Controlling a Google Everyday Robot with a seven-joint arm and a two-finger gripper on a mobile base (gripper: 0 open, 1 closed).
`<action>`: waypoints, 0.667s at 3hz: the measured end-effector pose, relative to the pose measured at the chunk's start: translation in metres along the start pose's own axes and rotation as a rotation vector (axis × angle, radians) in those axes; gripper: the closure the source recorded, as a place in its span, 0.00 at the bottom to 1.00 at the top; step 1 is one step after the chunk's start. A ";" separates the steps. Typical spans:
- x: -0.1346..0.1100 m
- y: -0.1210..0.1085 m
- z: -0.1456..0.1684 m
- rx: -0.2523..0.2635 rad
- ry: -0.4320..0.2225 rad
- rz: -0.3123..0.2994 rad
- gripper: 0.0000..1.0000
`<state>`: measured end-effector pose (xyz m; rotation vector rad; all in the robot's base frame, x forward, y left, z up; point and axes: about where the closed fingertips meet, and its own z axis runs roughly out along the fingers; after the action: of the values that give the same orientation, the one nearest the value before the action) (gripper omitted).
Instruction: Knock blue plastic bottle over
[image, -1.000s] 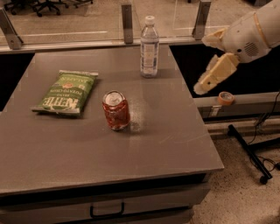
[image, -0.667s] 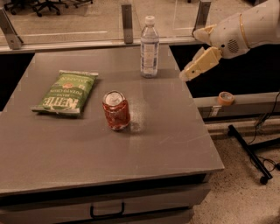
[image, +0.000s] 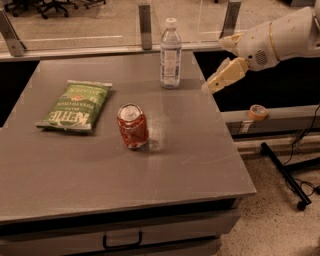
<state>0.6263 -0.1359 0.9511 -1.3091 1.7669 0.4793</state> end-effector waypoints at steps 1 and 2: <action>0.003 -0.013 0.024 -0.003 -0.050 0.007 0.00; 0.002 -0.028 0.049 -0.011 -0.096 0.019 0.00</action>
Offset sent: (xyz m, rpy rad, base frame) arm 0.0735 0.0329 -0.0338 0.1539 -0.0266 0.0168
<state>0.6715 -0.1123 0.9272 -1.2568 1.7006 0.5543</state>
